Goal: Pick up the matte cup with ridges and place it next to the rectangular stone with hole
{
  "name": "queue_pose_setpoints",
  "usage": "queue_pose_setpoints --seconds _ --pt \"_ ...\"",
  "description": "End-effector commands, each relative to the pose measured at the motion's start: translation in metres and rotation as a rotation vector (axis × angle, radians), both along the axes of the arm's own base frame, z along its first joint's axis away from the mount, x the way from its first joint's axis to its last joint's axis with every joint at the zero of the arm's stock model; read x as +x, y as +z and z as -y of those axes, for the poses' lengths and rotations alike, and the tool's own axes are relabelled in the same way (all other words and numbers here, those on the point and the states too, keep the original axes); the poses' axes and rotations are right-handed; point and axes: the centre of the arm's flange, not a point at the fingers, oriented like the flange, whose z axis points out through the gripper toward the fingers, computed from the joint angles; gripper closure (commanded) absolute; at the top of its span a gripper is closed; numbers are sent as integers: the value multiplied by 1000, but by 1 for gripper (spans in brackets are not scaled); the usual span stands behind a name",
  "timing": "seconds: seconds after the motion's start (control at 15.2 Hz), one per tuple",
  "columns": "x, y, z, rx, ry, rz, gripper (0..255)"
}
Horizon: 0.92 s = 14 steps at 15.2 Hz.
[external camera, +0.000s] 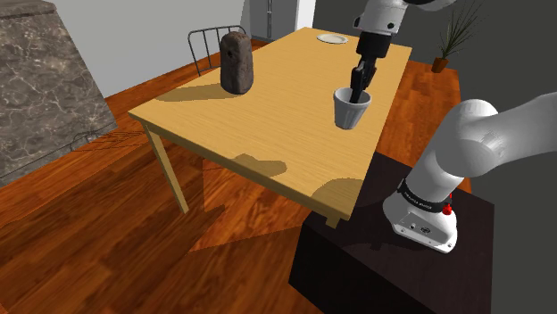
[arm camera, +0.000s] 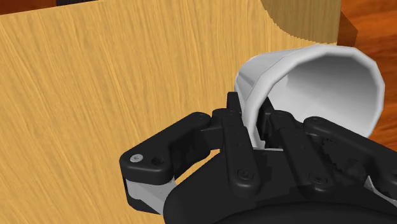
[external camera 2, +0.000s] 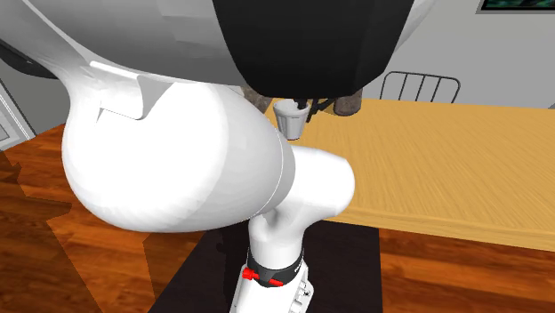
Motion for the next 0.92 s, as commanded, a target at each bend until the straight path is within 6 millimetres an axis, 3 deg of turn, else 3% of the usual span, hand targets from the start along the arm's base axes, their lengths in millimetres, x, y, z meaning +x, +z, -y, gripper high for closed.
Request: queue_pose_setpoints --seconds 0.0,0.86 --pt "-1 10 0 0 0 0 255" --pt "-1 79 0 0 0 0 255"
